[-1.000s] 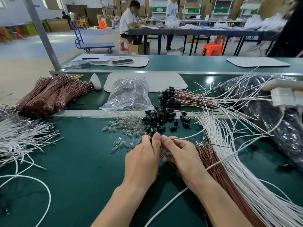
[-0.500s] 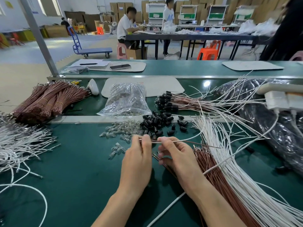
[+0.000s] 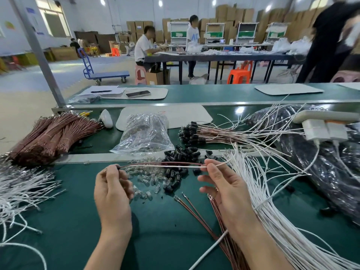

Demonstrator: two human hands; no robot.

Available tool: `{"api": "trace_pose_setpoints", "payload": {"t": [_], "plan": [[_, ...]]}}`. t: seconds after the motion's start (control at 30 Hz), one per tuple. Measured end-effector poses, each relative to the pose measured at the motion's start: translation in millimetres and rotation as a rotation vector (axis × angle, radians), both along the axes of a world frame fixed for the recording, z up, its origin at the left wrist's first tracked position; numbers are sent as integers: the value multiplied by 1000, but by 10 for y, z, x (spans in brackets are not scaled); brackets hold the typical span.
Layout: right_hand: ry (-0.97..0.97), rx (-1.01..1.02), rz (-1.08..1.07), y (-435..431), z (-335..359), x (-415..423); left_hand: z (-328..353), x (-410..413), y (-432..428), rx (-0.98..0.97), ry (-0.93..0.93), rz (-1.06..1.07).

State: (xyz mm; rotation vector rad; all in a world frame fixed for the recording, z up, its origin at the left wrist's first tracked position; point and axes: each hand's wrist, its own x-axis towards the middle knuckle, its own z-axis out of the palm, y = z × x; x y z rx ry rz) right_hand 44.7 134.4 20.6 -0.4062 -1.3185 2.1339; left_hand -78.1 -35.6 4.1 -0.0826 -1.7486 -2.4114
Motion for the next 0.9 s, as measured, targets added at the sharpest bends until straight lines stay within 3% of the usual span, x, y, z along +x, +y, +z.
{"api": "trace_pose_setpoints", "payload": {"t": [0.3, 0.43, 0.57, 0.77, 0.9], "plan": [[110, 143, -120, 553, 558, 54, 268, -33, 114, -38, 67, -336], [150, 68, 38, 818, 910, -120, 651, -256, 249, 74, 125, -286], [154, -16, 22, 1128, 1180, -411, 1026, -566, 423, 158, 195, -145], [178, -70, -188, 1879, 1296, -704, 1057, -1137, 1385, -356, 325, -283], [-18, -148, -164, 2243, 1019, -660, 721, -1351, 2029, -673, 362, -400]]}}
